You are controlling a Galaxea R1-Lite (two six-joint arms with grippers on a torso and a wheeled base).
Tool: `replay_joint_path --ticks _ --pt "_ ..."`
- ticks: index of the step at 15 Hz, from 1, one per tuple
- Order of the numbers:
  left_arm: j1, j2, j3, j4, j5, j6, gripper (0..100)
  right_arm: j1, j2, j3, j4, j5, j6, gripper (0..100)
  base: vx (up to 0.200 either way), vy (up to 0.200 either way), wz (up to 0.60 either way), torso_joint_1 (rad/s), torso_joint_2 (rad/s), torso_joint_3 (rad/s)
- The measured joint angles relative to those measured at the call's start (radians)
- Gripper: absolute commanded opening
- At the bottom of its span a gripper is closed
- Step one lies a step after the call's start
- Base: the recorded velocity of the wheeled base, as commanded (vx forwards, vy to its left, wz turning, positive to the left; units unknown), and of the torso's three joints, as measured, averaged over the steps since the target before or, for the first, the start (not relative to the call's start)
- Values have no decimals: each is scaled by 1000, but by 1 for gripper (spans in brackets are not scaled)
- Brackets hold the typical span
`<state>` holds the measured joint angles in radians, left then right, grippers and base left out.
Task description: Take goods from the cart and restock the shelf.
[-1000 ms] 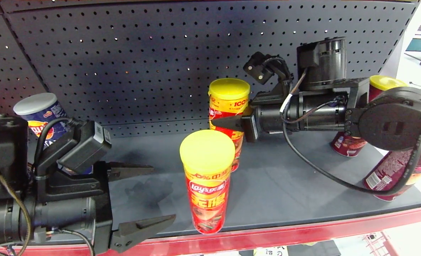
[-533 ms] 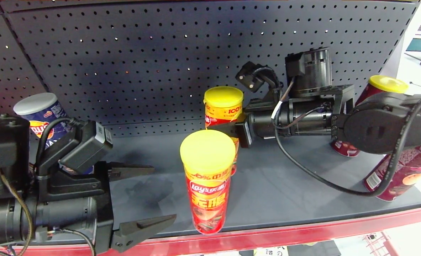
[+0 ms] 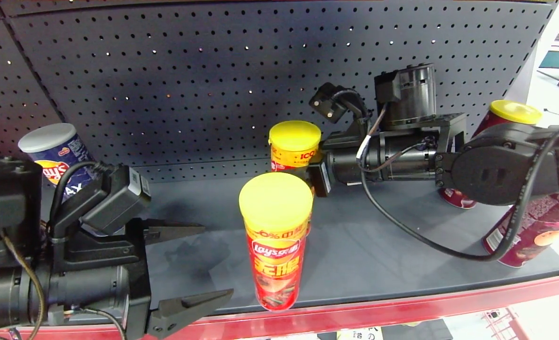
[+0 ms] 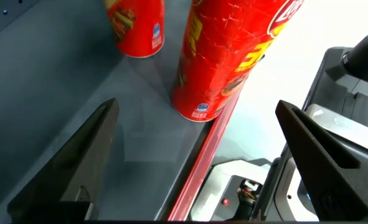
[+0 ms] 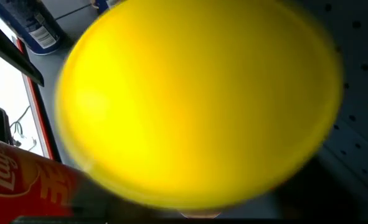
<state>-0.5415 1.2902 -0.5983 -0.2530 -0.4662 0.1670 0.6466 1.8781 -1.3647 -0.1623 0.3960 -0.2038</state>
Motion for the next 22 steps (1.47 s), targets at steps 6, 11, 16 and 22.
replay_joint_path --ticks 6,11,16,22 --pt "4 -1 15 -1 1 0 100 -1 -34 38 3 -11 23 100 0 0 0 0 0 0" --pt "56 -25 64 -1 21 0 100 -4 -167 204 3 -53 40 100 0 0 0 0 0 0" --pt "70 -107 139 1 21 6 100 -5 -337 402 3 -91 42 100 0 0 0 0 0 0" --pt "69 -361 241 137 65 7 100 -3 -664 699 6 -104 40 100 0 0 0 0 0 0"
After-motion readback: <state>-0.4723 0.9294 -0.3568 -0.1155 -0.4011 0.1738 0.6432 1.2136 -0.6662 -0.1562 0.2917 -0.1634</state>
